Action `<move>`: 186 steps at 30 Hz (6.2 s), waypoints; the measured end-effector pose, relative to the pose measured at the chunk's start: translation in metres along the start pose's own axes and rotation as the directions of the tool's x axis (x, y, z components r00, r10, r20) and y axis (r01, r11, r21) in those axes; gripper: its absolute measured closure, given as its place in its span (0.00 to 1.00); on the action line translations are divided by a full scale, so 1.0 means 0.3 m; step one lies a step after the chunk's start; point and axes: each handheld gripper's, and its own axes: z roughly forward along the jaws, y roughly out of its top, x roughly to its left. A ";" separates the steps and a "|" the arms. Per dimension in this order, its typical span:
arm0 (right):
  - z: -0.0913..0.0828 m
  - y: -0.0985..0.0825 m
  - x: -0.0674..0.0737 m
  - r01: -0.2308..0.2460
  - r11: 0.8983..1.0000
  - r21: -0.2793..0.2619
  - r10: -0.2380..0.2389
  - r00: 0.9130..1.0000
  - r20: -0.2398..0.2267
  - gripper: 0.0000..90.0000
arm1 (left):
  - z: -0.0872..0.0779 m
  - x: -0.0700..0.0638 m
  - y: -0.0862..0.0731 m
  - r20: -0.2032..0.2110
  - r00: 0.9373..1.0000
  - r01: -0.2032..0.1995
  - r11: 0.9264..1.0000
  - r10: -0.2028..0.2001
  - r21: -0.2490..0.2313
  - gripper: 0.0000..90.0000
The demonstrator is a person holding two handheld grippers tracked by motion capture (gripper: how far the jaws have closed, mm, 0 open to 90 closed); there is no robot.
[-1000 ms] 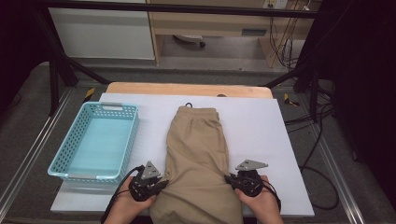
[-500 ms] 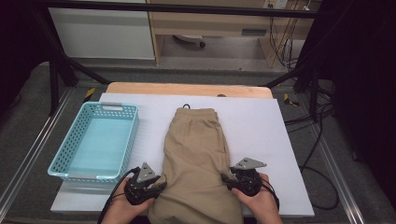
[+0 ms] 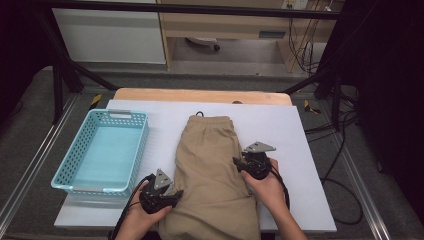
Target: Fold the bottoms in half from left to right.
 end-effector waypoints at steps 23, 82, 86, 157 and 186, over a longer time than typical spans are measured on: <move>0.065 -0.009 -0.058 0.017 1.000 -0.006 -0.016 0.997 0.081 1.00 | 0.012 -0.002 0.012 -0.003 1.000 -0.010 1.000 0.010 -0.008 0.43; -0.035 -0.117 0.042 -0.029 0.998 0.060 0.029 1.000 -0.004 0.52 | 0.004 -0.040 0.011 -0.035 0.999 -0.012 0.998 0.010 -0.067 0.48; -0.022 -0.120 0.039 -0.028 0.997 0.076 0.028 1.000 -0.005 0.53 | 0.023 -0.033 -0.007 -0.017 1.000 0.005 0.999 -0.006 -0.054 0.49; -0.122 -0.095 0.051 -0.017 0.998 -0.057 0.014 0.999 -0.052 0.15 | -0.073 -0.011 0.021 0.023 0.995 0.101 0.977 -0.098 -0.189 0.19; 0.015 0.197 -0.057 -0.059 0.993 -0.099 0.057 0.998 -0.021 0.39 | 0.048 0.165 0.395 -0.068 0.990 0.103 0.972 -0.120 -0.213 0.19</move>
